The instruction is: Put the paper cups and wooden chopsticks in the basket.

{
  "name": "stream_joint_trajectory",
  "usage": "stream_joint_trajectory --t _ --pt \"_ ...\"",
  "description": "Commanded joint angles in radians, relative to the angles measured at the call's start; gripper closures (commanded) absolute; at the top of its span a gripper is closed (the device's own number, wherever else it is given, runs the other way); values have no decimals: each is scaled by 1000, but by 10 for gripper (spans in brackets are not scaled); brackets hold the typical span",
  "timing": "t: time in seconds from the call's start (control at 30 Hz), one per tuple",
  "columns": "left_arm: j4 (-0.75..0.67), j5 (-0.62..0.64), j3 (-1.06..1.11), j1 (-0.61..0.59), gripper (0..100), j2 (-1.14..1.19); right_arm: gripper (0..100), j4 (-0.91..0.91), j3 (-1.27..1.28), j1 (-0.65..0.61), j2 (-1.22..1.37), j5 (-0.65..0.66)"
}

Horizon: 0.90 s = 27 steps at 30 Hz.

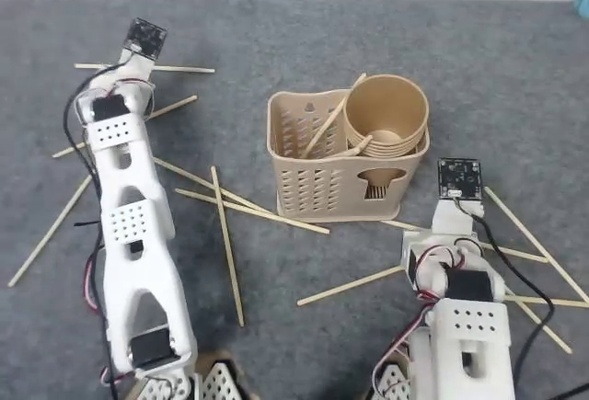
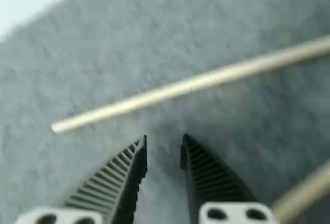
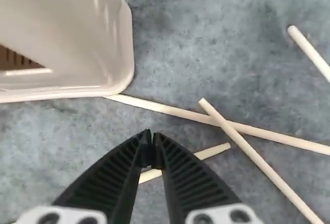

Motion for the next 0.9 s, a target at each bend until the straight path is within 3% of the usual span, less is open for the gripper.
stream_joint_trajectory --t 0.0,0.07,0.17,0.37,0.43,0.53,0.63,0.77,0.87 --pt "222 -3 -25 8 885 -106 991 -19 -8 -2 -8 21" --pt "284 0 -30 9 885 -155 991 -19 -8 -2 -8 21" --pt "230 40 -33 15 885 -204 991 -18 -8 -2 -8 21" --pt "-166 488 -10 38 885 -161 991 -13 -8 -2 -8 21" --pt "-341 552 5 58 885 -110 991 -13 -8 -2 -8 21" --pt "-611 512 65 112 885 -18 991 -12 -8 -2 -8 21" --pt "-730 413 151 150 885 28 991 21 -14 -2 -15 26" --pt "-769 382 240 173 885 26 991 44 -17 -2 -18 29" --pt "-715 381 240 173 885 26 991 44 -17 -4 -18 29"
